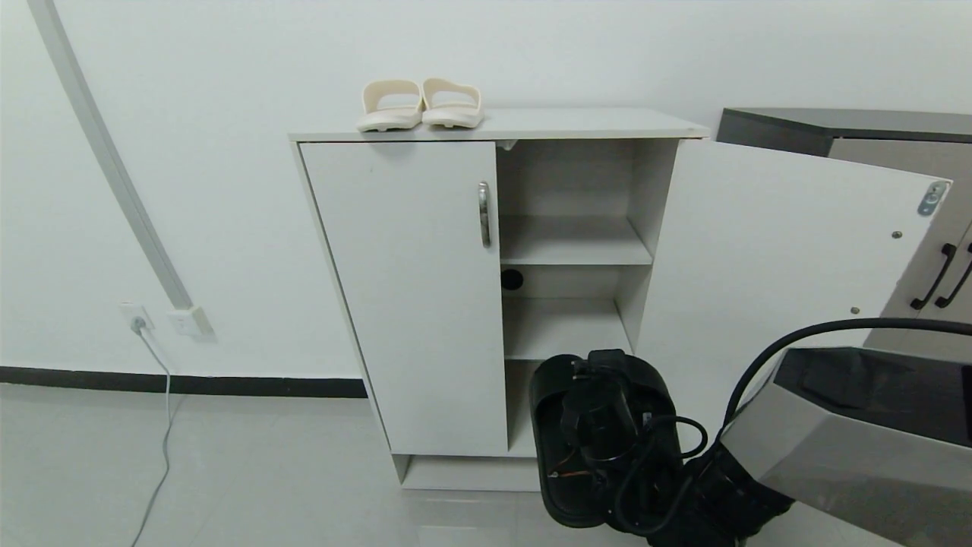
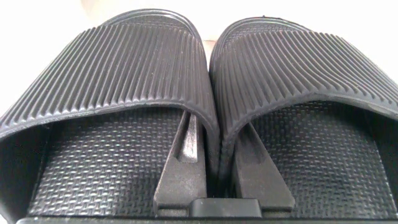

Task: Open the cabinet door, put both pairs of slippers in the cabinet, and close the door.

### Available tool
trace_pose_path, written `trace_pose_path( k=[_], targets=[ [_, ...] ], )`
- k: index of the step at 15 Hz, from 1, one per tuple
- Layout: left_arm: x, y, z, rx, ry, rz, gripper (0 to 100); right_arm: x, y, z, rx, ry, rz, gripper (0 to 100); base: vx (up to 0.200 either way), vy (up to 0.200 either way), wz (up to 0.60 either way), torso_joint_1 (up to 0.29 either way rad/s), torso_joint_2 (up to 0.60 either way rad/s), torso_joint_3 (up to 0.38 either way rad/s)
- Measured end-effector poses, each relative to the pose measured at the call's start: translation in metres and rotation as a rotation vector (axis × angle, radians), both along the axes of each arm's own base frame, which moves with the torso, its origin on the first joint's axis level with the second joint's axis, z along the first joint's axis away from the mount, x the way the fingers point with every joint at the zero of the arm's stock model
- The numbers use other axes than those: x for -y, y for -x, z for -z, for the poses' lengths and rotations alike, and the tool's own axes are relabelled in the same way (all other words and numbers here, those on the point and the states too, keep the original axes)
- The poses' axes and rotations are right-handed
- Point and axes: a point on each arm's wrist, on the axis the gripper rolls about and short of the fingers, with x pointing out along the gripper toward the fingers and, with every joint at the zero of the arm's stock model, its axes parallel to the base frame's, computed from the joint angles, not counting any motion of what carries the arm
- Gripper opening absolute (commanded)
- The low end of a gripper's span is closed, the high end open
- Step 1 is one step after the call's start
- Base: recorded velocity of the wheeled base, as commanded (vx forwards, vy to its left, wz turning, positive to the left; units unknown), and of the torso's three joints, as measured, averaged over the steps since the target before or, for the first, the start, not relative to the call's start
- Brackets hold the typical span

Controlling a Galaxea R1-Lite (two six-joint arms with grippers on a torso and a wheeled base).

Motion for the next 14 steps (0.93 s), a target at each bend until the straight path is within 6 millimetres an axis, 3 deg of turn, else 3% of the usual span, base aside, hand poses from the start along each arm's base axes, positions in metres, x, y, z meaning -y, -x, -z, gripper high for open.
trace_pose_path(
  k=[6, 14],
  targets=[
    [0.0, 0.0, 0.0, -0.001, -0.001, 0.0, 0, -0.0006, -0.0006, 0.0049, -0.011, 0.004, -0.01, 0, 0.0, 0.0, 0.0, 0.0, 0.0, -0.016],
    [0.0, -0.0001, -0.0001, -0.001, -0.002, 0.0, 0, -0.0009, -0.0015, 0.0103, -0.021, 0.01, -0.014, 0, 0.0, 0.0, 0.0, 0.003, 0.0, -0.181]
  ],
)
